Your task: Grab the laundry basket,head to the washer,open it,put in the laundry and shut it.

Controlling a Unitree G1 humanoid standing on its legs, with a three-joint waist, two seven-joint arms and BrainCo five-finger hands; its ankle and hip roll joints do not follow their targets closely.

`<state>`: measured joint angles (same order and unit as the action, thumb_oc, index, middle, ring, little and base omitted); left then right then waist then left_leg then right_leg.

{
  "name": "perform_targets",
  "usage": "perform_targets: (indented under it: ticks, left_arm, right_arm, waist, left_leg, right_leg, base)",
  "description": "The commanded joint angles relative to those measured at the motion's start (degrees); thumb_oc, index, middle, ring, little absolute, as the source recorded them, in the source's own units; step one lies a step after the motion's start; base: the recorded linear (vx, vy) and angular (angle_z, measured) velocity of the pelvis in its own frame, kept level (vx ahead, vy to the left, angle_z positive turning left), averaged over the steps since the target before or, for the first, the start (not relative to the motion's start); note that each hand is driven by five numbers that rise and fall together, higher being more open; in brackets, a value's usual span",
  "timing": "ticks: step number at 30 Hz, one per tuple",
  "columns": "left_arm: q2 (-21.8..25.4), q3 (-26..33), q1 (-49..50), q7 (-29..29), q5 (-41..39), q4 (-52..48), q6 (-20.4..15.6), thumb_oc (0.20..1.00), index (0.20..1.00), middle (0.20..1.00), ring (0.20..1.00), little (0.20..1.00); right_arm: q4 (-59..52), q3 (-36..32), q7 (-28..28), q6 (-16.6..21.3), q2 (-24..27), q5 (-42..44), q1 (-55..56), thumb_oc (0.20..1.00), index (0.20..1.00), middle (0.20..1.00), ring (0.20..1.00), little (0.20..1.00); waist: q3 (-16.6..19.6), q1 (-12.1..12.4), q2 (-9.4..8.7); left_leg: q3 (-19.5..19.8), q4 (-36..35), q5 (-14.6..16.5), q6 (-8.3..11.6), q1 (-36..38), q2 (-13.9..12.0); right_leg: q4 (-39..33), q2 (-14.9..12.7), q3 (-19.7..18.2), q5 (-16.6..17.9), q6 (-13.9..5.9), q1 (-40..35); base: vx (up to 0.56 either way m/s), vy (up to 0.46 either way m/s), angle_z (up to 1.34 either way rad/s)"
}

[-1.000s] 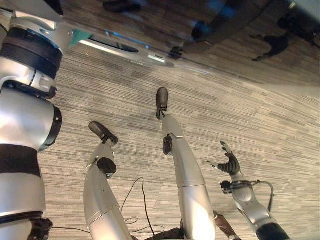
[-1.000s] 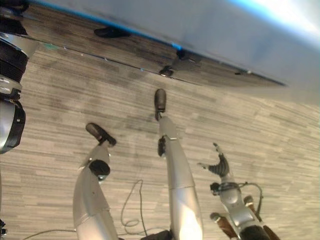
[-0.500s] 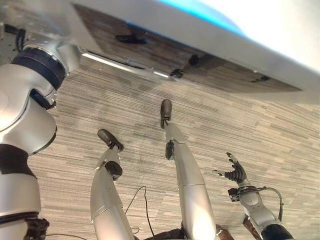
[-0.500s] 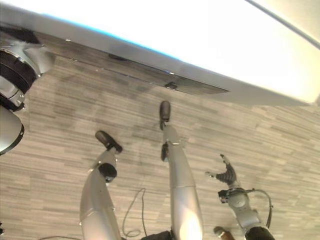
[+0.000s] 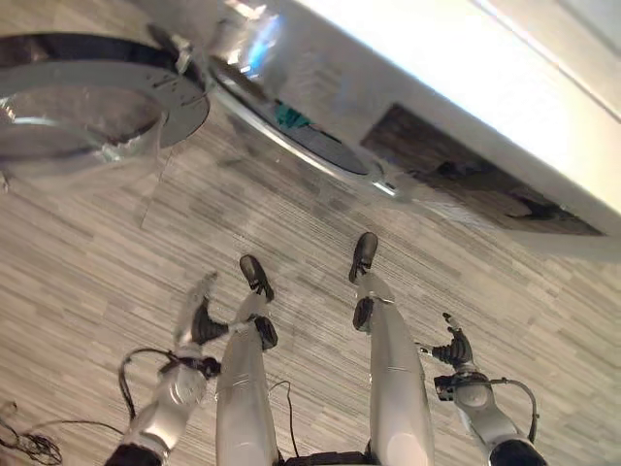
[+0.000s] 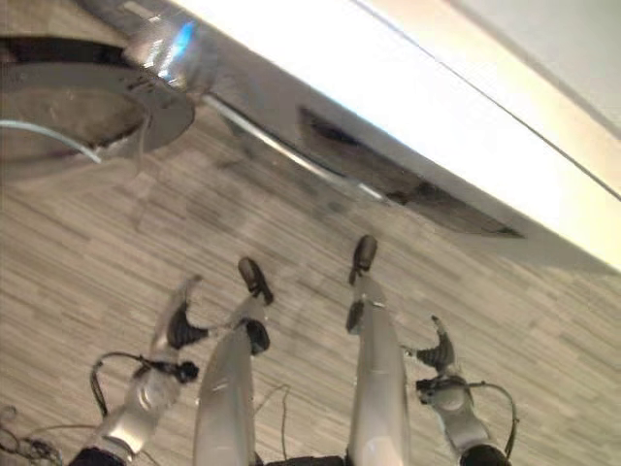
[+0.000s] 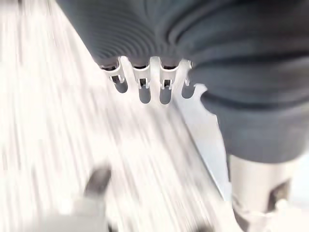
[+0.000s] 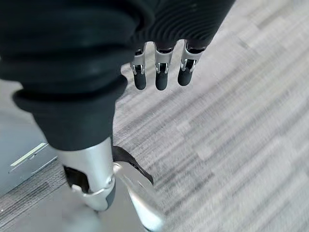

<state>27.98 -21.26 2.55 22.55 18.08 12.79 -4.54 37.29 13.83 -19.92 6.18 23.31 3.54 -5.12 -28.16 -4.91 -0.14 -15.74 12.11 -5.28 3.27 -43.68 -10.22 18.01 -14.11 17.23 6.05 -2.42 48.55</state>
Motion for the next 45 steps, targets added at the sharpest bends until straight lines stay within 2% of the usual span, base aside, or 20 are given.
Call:
perform_targets:
  ticks: [1,5,9,10,11,12,14,15,18,20,22,24,27,30,32,37,39,41,43,45]
  left_arm:
    - [4.6,-1.0,-7.3,-3.0,-1.6,0.1,-4.3,1.0,1.0,1.0,1.0,1.0]
    - [3.4,-2.3,-6.2,-4.0,-6.0,2.6,-5.2,1.0,1.0,1.0,1.0,1.0]
    - [2.2,0.1,-3.8,-3.9,-10.5,3.9,-5.2,1.0,1.0,1.0,1.0,1.0]
    - [1.2,1.8,-2.5,-3.8,-14.4,5.4,-5.6,1.0,1.0,1.0,1.0,1.0]
    - [1.2,1.8,-2.6,-3.8,-14.4,5.4,-5.6,1.0,1.0,1.0,1.0,1.0]
    - [-0.7,3.1,-1.7,-4.4,-19.0,6.8,-6.0,1.0,1.0,1.0,1.0,1.0]
    - [-2.8,4.9,-1.1,-4.3,-21.5,8.8,-6.2,1.0,1.0,1.0,1.0,1.0]
    - [-3.7,5.8,-0.7,-4.8,-22.0,9.8,-5.6,1.0,1.0,1.0,1.0,1.0]
    - [-4.7,8.9,0.3,-5.1,-20.1,13.4,-3.5,1.0,1.0,1.0,1.0,1.0]
    - [-5.1,9.9,0.6,-5.0,-19.9,14.3,-2.8,1.0,1.0,1.0,1.0,1.0]
    - [-3.2,16.2,2.9,-2.5,-16.0,12.1,-1.4,1.0,1.0,1.0,1.0,1.0]
    - [-2.6,17.8,2.9,-1.7,-16.0,12.1,-1.3,1.0,1.0,1.0,1.0,1.0]
    - [0.1,23.0,1.9,1.8,-15.3,11.9,-0.6,1.0,1.0,1.0,1.0,1.0]
    - [5.1,27.2,-0.8,4.0,-12.9,12.4,0.3,1.0,1.0,1.0,1.0,1.0]
    - [6.3,27.7,-1.3,4.2,-12.6,13.0,0.6,1.0,1.0,1.0,1.0,1.0]
    - [15.3,29.4,-6.2,2.3,-10.6,17.9,2.6,1.0,1.0,1.0,1.0,1.0]
    - [19.1,28.8,-9.7,1.6,-12.2,21.3,2.6,1.0,1.0,1.0,1.0,1.0]
    - [21.0,27.8,-12.4,1.4,-12.5,24.1,2.6,1.0,1.0,1.0,1.0,1.0]
    - [23.5,21.3,-21.8,0.3,-12.4,28.9,3.1,1.0,1.0,1.0,1.0,1.0]
    - [24.5,18.6,-25.9,-0.5,-13.7,33.4,2.7,1.0,1.0,1.0,1.0,1.0]
  right_arm:
    - [-2.0,2.8,-0.7,0.5,-0.8,-0.6,0.7,1.0,1.0,1.0,1.0,1.0]
    - [6.9,4.1,-0.7,-0.4,-2.6,0.3,-0.8,1.0,1.0,1.0,1.0,1.0]
    - [12.9,3.8,-0.2,-0.8,-4.3,1.4,-0.8,1.0,1.0,1.0,1.0,1.0]
    - [18.0,3.7,0.3,-1.0,-5.5,2.8,-1.1,1.0,1.0,1.0,1.0,1.0]
    - [18.1,3.7,0.3,-1.0,-5.6,2.8,-1.1,1.0,1.0,1.0,1.0,1.0]
    - [21.3,3.6,1.0,-1.2,-5.9,3.2,-0.9,1.0,1.0,1.0,1.0,1.0]
    - [23.7,2.6,1.6,-1.7,-5.1,1.5,-1.2,1.0,1.0,1.0,1.0,1.0]
    - [25.1,1.5,1.8,-2.3,-4.7,0.3,-0.8,1.0,1.0,1.0,1.0,1.0]
    - [27.9,0.3,4.4,-4.2,-4.6,-2.7,0.2,1.0,1.0,1.0,1.0,1.0]
    - [28.9,-0.1,5.0,-4.8,-4.9,-3.4,0.2,1.0,1.0,1.0,1.0,1.0]
    - [31.5,-1.2,5.7,-7.0,-6.6,-5.8,-0.5,1.0,1.0,1.0,1.0,1.0]
    - [31.5,-1.3,6.0,-7.1,-6.8,-5.8,-0.9,1.0,1.0,1.0,1.0,1.0]
    - [31.2,-0.6,6.7,-6.8,-8.0,-5.6,-0.6,1.0,1.0,1.0,1.0,1.0]
    - [32.2,2.4,8.7,-6.3,-8.7,-7.8,0.3,1.0,1.0,1.0,1.0,1.0]
    - [32.7,3.1,9.3,-6.3,-9.0,-8.2,0.2,1.0,1.0,1.0,1.0,1.0]
    - [31.6,11.9,12.2,-6.1,-9.6,-15.2,-2.0,1.0,1.0,1.0,1.0,1.0]
    - [30.3,14.6,12.7,-5.8,-9.6,-16.1,-3.4,1.0,1.0,1.0,1.0,1.0]
    - [29.7,15.4,12.8,-5.6,-9.4,-15.5,-4.3,1.0,1.0,1.0,1.0,1.0]
    - [27.5,16.6,12.9,-4.8,-7.0,-14.2,-3.9,1.0,1.0,1.0,1.0,1.0]
    - [26.7,17.0,12.8,-4.6,-5.7,-14.0,-4.3,1.0,1.0,1.0,1.0,1.0]
  waist:
    - [-0.9,-1.7,0.9]
    - [1.2,0.1,0.29]
    - [3.2,1.2,-1.39]
    - [4.1,3.5,-3.25]
    - [4.0,3.5,-3.24]
    - [5.0,5.9,-3.83]
    - [7.8,6.1,-2.75]
    - [9.0,5.8,-2.27]
    - [13.3,5.9,-2.4]
    - [14.6,6.0,-2.31]
    - [18.1,7.1,-1.19]
    - [18.2,7.2,-0.75]
    - [19.2,7.8,1.51]
    - [20.9,8.3,1.25]
    - [21.4,8.6,1.05]
    - [25.2,13.2,-2.16]
    - [24.9,13.3,-2.95]
    - [24.3,13.1,-3.17]
    - [21.9,11.4,-3.03]
    - [20.7,10.8,-2.84]
  left_leg:
    - [4.2,1.1,5.0,1.55,-0.3,-1.9]
    - [5.8,0.5,5.3,1.27,5.6,-0.5]
    - [6.8,-0.1,6.7,1.11,12.8,-1.3]
    - [11.0,2.8,7.6,1.5,15.3,-2.5]
    - [11.0,2.8,7.7,1.51,15.4,-2.6]
    - [18.8,2.9,8.5,2.22,18.6,-1.8]
    - [23.1,-1.7,10.7,2.45,25.3,-1.3]
    - [23.0,-2.0,9.2,2.51,26.2,-0.4]
    - [21.9,-2.7,11.5,0.87,31.0,3.8]
    - [20.9,-4.1,11.9,0.28,32.8,4.6]
    - [17.4,-7.9,13.0,-3.44,38.3,8.8]
    - [16.5,-8.7,12.7,-4.02,39.3,9.2]
    - [14.9,-10.8,11.9,-5.09,41.4,8.9]
    - [13.7,-12.0,8.9,-6.32,41.6,10.0]
    - [13.5,-12.3,8.6,-6.37,41.7,10.2]
    - [9.1,-12.9,6.7,-4.11,40.4,9.2]
    - [8.3,-12.0,5.2,-2.82,38.6,7.4]
    - [8.0,-11.5,3.6,-1.84,36.6,6.5]
    - [8.5,-8.8,-1.1,1.55,30.5,3.1]
    - [9.7,-7.5,-1.8,2.55,29.0,1.6]
  right_leg:
    - [1.4,2.1,1.2,-9.3,-1.72,-2.7]
    - [-1.9,1.7,3.9,-8.8,-2.16,-11.8]
    - [-6.4,2.8,4.6,-8.0,-2.77,-21.2]
    - [-9.5,4.3,3.7,-7.9,-2.92,-27.2]
    - [-9.6,4.4,3.7,-7.8,-2.91,-27.3]
    - [-11.4,4.6,2.2,-8.6,-3.16,-31.6]
    - [-13.1,4.2,1.7,-8.7,-4.31,-35.6]
    - [-14.0,2.5,2.2,-7.0,-4.42,-36.6]
    - [-17.7,-1.2,1.5,-1.8,-6.92,-40.1]
    - [-19.1,-2.3,1.6,-0.3,-7.67,-40.9]
    - [-20.8,-6.5,1.9,5.0,-10.16,-41.5]
    - [-19.7,-7.0,2.3,6.0,-10.51,-40.9]
    - [-13.0,-5.5,4.4,-0.2,-9.18,-42.7]
    - [-1.9,-2.3,3.4,-7.1,-6.43,-46.6]
    - [0.2,-1.5,2.3,-8.3,-6.14,-47.2]
    - [-9.8,0.3,3.2,-11.6,-7.05,-57.1]
    - [-14.5,2.6,2.2,-15.3,-5.84,-58.5]
    - [-16.0,3.5,1.7,-15.8,-5.51,-58.3]
    - [-17.6,6.2,2.5,-17.1,-3.02,-57.3]
    - [-17.4,6.9,2.7,-17.3,-2.41,-56.6]
  base:
    - [0.0,0.174,0.24]
    - [0.03,0.117,0.26]
    - [0.09,0.084,0.12]
    - [0.05,0.04,-0.12]
    - [0.09,0.142,-0.18]
    - [0.09,0.202,-0.25]
    - [0.12,0.374,-0.56]
    - [0.06,0.457,-0.68]
    - [0.1,0.422,-0.16]
    - [0.08,0.355,-0.21]
    - [0.04,0.682,-0.81]
    - [-0.05,0.317,-0.89]
    - [-0.03,0.18,-0.77]
    - [-0.14,0.143,-0.23]
    - [-0.07,0.043,0.04]
    - [-0.19,-0.155,-0.53]
    - [-0.2,-0.208,-0.54]
    - [-0.22,-0.184,-0.25]
    - [-0.43,-0.259,-0.12]
    - [-0.26,-0.107,0.19]
